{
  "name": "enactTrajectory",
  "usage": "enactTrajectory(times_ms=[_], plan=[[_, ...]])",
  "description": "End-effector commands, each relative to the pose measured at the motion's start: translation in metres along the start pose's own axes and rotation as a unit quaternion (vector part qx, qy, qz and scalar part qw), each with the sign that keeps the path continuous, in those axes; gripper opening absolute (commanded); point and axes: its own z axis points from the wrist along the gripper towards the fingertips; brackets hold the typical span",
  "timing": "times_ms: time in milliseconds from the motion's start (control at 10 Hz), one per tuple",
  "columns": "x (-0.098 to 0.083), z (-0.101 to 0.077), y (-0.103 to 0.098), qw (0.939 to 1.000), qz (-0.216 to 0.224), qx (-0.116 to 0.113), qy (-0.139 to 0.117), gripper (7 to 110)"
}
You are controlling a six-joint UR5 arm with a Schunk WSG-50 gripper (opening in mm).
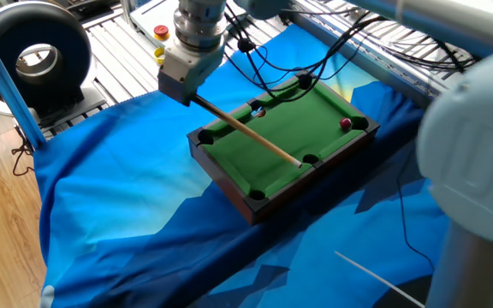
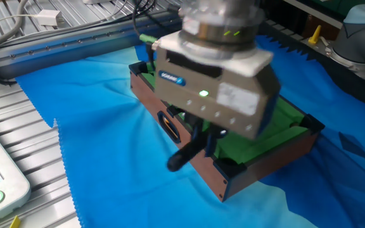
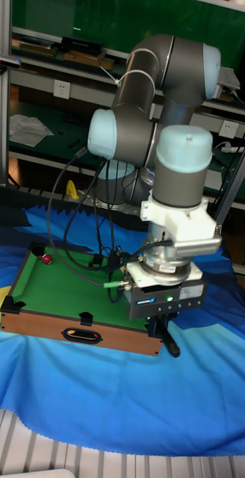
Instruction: Hit the pool ball
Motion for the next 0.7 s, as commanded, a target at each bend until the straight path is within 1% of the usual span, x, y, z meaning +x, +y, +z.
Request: enactTrajectory(times_ms=[0,100,200,500,600], plan=[[0.008,0.018,-0.032,0.9983,0.052,0.014,0.023,7],[0.011,0.023,-0.049,0.9974,0.063,0.028,0.022,7],[0.017,0.031,-0.063,0.9961,0.08,0.031,0.022,7],[0.029,0.048,-0.085,0.9915,0.124,0.033,0.02,7],[0.033,0.051,-0.088,0.9889,0.143,0.035,0.021,7]])
